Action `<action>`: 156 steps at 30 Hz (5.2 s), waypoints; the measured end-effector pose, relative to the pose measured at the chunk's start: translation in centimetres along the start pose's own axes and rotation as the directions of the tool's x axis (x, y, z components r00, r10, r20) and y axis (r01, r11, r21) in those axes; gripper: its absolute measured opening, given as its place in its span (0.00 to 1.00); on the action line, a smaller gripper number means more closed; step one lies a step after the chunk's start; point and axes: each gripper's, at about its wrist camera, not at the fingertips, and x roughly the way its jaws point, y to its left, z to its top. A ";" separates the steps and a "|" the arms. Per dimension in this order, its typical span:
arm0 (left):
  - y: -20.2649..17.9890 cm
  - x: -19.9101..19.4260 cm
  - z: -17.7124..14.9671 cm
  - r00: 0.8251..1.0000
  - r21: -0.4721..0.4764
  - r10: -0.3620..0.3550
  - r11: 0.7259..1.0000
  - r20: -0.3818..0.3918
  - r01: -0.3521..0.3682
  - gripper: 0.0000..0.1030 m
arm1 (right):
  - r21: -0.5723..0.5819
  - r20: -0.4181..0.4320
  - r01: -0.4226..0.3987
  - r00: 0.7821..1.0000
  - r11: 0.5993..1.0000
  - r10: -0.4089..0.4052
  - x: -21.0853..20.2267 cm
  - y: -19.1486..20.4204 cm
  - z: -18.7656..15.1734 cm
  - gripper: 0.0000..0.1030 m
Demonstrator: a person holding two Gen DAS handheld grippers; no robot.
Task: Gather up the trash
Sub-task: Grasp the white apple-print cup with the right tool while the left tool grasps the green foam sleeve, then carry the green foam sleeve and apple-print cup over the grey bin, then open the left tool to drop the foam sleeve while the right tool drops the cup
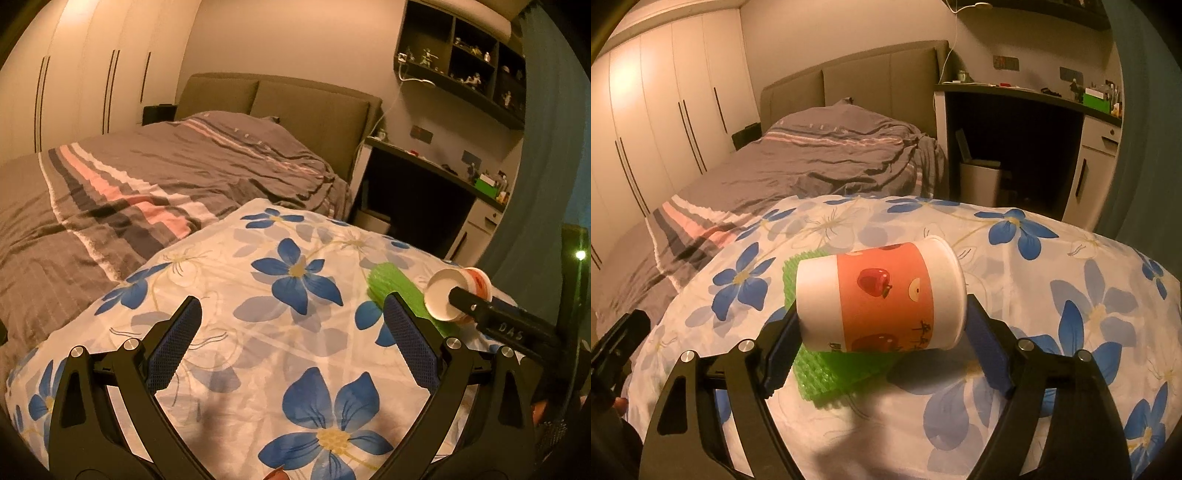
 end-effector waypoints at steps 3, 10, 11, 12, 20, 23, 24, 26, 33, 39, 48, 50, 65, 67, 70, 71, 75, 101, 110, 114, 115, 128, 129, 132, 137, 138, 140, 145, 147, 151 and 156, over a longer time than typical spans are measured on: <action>-0.6 0.3 -0.2 1.000 0.009 -0.022 1.000 -0.015 0.022 0.94 | 0.030 0.042 0.019 0.999 0.999 -0.021 -1.5 -0.9 -0.2 0.77; -5.2 2.3 0.2 0.989 0.053 -0.133 0.989 -0.058 0.136 0.94 | 0.102 0.179 0.138 0.972 0.985 -0.155 -8.4 -3.6 -1.8 0.77; -6.2 2.9 0.3 0.986 0.058 -0.150 0.986 -0.071 0.154 0.94 | 0.113 0.198 0.150 0.965 0.982 -0.170 -9.4 -3.9 -2.1 0.77; -6.7 3.1 0.3 0.984 0.063 -0.160 0.984 -0.078 0.165 0.94 | 0.126 0.215 0.166 0.958 0.978 -0.190 -10.7 -4.5 -2.5 0.77; -11.3 8.1 -0.7 0.952 0.114 -0.172 0.972 -0.254 0.206 0.63 | 0.165 0.274 0.232 0.923 0.959 -0.271 -16.5 -6.7 -5.0 0.77; -11.7 9.3 -1.2 0.935 0.123 -0.151 0.972 -0.322 0.199 0.46 | 0.172 0.273 0.238 0.921 0.956 -0.279 -17.2 -7.2 -5.9 0.77; -11.7 9.5 -1.5 0.928 0.117 -0.154 0.972 -0.340 0.204 0.43 | 0.171 0.271 0.244 0.920 0.955 -0.284 -17.3 -7.3 -6.1 0.77; -11.5 9.8 -1.9 0.917 0.104 -0.161 0.972 -0.364 0.212 0.32 | 0.169 0.268 0.246 0.920 0.955 -0.284 -17.5 -7.3 -6.6 0.77; -11.3 8.2 -2.1 0.920 0.087 -0.195 0.968 -0.341 0.237 0.12 | 0.177 0.263 0.236 0.924 0.955 -0.277 -18.2 -7.0 -7.6 0.77; -11.3 4.1 -1.8 0.940 0.096 -0.215 0.964 -0.266 0.248 0.11 | 0.178 0.270 0.255 0.916 0.951 -0.296 -19.8 -7.1 -8.2 0.77; -11.5 -4.7 -2.3 0.955 0.134 -0.264 0.950 -0.135 0.281 0.11 | 0.183 0.290 0.276 0.902 0.944 -0.320 -23.2 -6.6 -10.0 0.77; -11.6 -6.1 -2.3 0.951 0.131 -0.284 0.945 -0.121 0.299 0.11 | 0.186 0.296 0.283 0.897 0.941 -0.328 -24.0 -6.7 -10.3 0.77; -17.0 -13.6 -4.1 0.905 0.226 -0.417 0.877 -0.083 0.425 0.11 | 0.246 0.347 0.325 0.850 0.913 -0.397 -29.1 -8.4 -13.5 0.77; -18.2 -14.2 -4.6 0.896 0.239 -0.435 0.864 -0.089 0.443 0.11 | 0.257 0.353 0.335 0.841 0.906 -0.411 -29.9 -9.0 -14.0 0.77; -19.9 -14.7 -5.3 0.884 0.257 -0.457 0.847 -0.099 0.466 0.11 | 0.271 0.356 0.347 0.830 0.898 -0.429 -30.8 -9.8 -15.0 0.77; -20.6 -14.9 -5.5 0.880 0.266 -0.465 0.839 -0.102 0.474 0.11 | 0.277 0.356 0.355 0.825 0.893 -0.439 -31.1 -10.2 -15.3 0.77; -23.2 -15.8 -6.5 0.859 0.300 -0.500 0.807 -0.109 0.508 0.11 | 0.297 0.352 0.377 0.811 0.877 -0.468 -32.3 -11.6 -16.4 0.77; -39.4 -17.1 -15.9 0.672 0.453 -0.675 0.518 -0.304 0.726 0.11 | 0.428 0.281 0.549 0.675 0.718 -0.683 -37.3 -20.8 -21.3 0.77; -41.7 -16.0 -18.2 0.642 0.455 -0.673 0.473 -0.366 0.755 0.11 | 0.432 0.254 0.549 0.687 0.715 -0.681 -36.7 -22.6 -21.6 0.77; -42.5 -15.7 -18.9 0.638 0.461 -0.669 0.460 -0.382 0.759 0.11 | 0.432 0.252 0.546 0.691 0.718 -0.677 -36.4 -22.9 -21.7 0.77; -42.7 -15.6 -19.1 0.636 0.461 -0.667 0.457 -0.388 0.761 0.11 | 0.432 0.250 0.545 0.693 0.719 -0.676 -36.3 -23.0 -21.7 0.77; -44.3 -14.5 -21.0 0.610 0.447 -0.652 0.428 -0.449 0.786 0.12 | 0.430 0.233 0.540 0.708 0.724 -0.667 -36.1 -23.9 -21.7 0.77; -44.4 -14.5 -21.0 0.609 0.446 -0.652 0.426 -0.452 0.787 0.12 | 0.430 0.232 0.540 0.708 0.724 -0.667 -36.1 -23.9 -21.7 0.77; -44.6 -14.1 -21.3 0.606 0.445 -0.648 0.421 -0.462 0.790 0.12 | 0.430 0.228 0.542 0.708 0.722 -0.668 -36.0 -24.0 -21.5 0.77; -44.9 -13.6 -21.6 0.592 0.430 -0.646 0.415 -0.482 0.802 0.13 | 0.432 0.221 0.545 0.708 0.719 -0.670 -35.7 -24.2 -21.5 0.77; -44.9 -13.5 -21.7 0.587 0.424 -0.647 0.412 -0.487 0.807 0.14 | 0.434 0.221 0.544 0.708 0.718 -0.670 -35.7 -24.2 -21.5 0.77; -45.0 -13.2 -21.9 0.578 0.414 -0.644 0.408 -0.501 0.814 0.21 | 0.440 0.218 0.542 0.709 0.716 -0.670 -35.7 -24.3 -21.5 0.77; -44.9 -12.6 -22.4 0.562 0.396 -0.640 0.402 -0.524 0.826 0.31 | 0.437 0.223 0.544 0.705 0.716 -0.673 -35.7 -24.5 -21.5 0.79; -44.7 -12.4 -22.4 0.569 0.392 -0.638 0.414 -0.519 0.822 0.41 | 0.435 0.223 0.549 0.701 0.713 -0.677 -35.6 -24.5 -21.5 0.81; -43.5 -11.8 -21.9 0.606 0.387 -0.623 0.467 -0.494 0.795 0.60 | 0.444 0.229 0.545 0.699 0.711 -0.678 -35.7 -24.4 -21.7 0.84; -41.1 -11.8 -20.5 0.664 0.380 -0.611 0.545 -0.431 0.748 0.83 | 0.470 0.246 0.507 0.710 0.722 -0.659 -36.2 -23.9 -21.8 0.91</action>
